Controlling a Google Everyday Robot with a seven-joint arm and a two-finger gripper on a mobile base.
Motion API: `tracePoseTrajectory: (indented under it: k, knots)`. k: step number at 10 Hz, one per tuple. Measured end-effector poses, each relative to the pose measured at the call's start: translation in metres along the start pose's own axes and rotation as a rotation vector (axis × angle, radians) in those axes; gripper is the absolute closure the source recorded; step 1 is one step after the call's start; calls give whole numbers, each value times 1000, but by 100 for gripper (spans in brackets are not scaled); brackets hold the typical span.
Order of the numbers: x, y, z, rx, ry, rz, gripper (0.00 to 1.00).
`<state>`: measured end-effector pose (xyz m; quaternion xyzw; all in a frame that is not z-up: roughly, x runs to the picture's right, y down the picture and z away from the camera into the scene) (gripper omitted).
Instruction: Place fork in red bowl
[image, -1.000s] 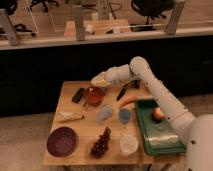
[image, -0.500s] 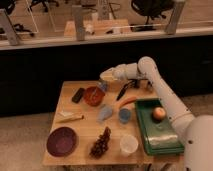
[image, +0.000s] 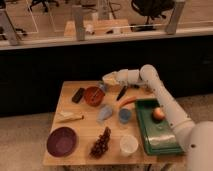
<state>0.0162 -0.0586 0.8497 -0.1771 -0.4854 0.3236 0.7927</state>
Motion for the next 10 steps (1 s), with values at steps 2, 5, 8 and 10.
tracePoseTrajectory:
  k: [2, 5, 8, 10]
  knots:
    - [18, 4, 20, 13, 5, 2, 31]
    - [54, 7, 45, 34, 20, 15, 20]
    - [53, 11, 53, 15, 16, 37, 20]
    - [39, 15, 50, 4, 8, 22, 20]
